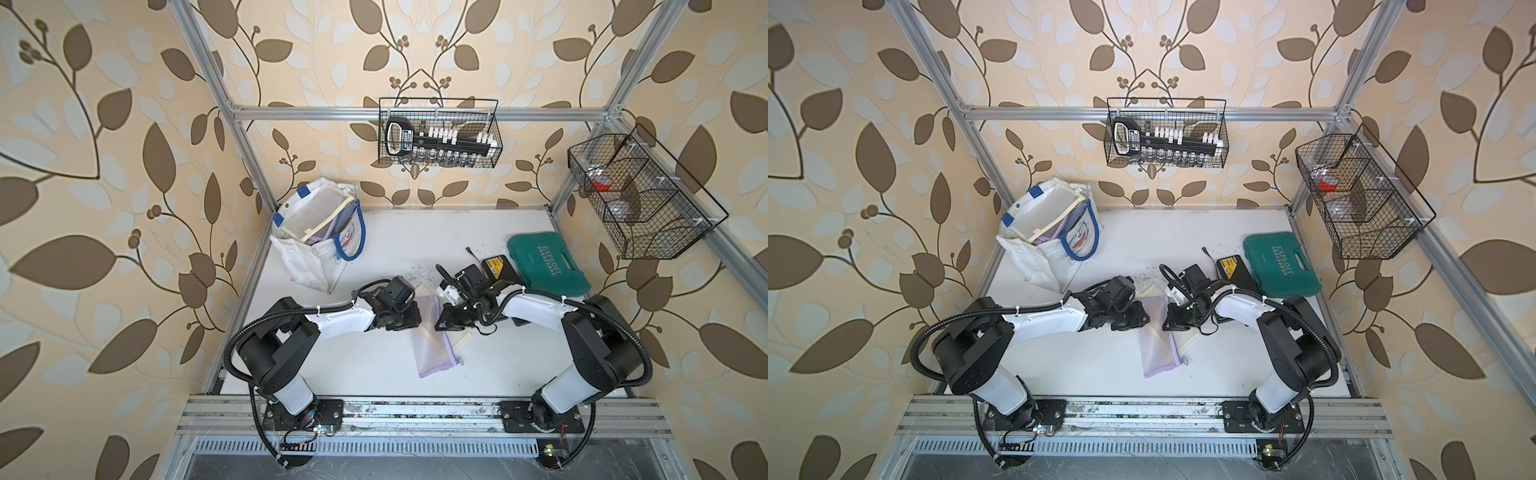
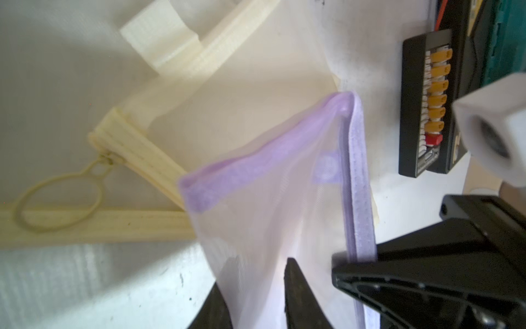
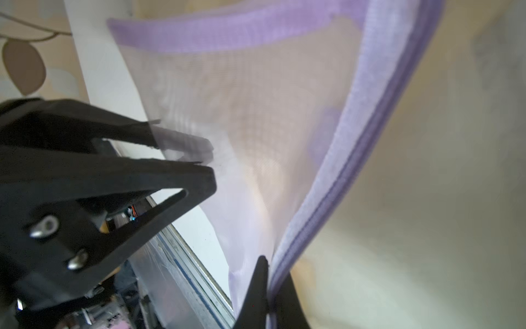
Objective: Put the pencil pouch into the canvas bag
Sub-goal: Pick up the pencil pouch.
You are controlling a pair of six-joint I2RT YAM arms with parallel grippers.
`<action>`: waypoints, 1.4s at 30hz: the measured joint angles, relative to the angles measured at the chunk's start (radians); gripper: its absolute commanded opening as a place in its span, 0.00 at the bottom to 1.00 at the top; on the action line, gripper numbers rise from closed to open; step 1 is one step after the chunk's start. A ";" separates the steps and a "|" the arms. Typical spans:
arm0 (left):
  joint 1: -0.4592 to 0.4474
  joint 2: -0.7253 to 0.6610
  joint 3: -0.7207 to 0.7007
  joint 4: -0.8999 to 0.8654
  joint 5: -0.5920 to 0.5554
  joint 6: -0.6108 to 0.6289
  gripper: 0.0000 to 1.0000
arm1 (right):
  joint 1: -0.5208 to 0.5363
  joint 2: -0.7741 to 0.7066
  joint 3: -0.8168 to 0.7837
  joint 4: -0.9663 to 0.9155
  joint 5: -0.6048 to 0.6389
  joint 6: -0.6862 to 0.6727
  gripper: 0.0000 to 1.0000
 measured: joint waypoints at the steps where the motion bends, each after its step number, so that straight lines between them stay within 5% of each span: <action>1: 0.000 -0.018 -0.005 -0.004 0.004 0.006 0.36 | 0.000 -0.010 0.000 0.008 -0.006 -0.001 0.00; 10: 0.111 -0.288 -0.008 -0.120 0.066 0.080 0.86 | -0.035 -0.166 0.024 0.025 -0.076 -0.005 0.00; 16: 0.327 -0.458 -0.007 -0.124 0.196 0.069 0.97 | -0.072 -0.240 0.133 0.045 -0.173 0.023 0.00; 21: 0.338 -0.466 0.080 -0.129 0.278 0.072 0.97 | -0.084 -0.246 0.241 0.142 -0.262 0.114 0.00; 26: 0.338 -0.466 0.093 -0.006 0.347 0.024 0.85 | -0.085 -0.243 0.308 0.239 -0.319 0.212 0.00; 37: 0.338 -0.483 0.058 0.154 0.396 -0.050 0.04 | -0.085 -0.198 0.317 0.332 -0.348 0.315 0.00; 38: 0.338 -0.488 0.058 0.152 0.398 -0.047 0.00 | -0.085 -0.198 0.317 0.332 -0.348 0.319 0.06; 42: 0.340 -0.513 0.073 0.085 0.393 0.012 0.00 | -0.085 -0.198 0.317 0.318 -0.345 0.322 0.62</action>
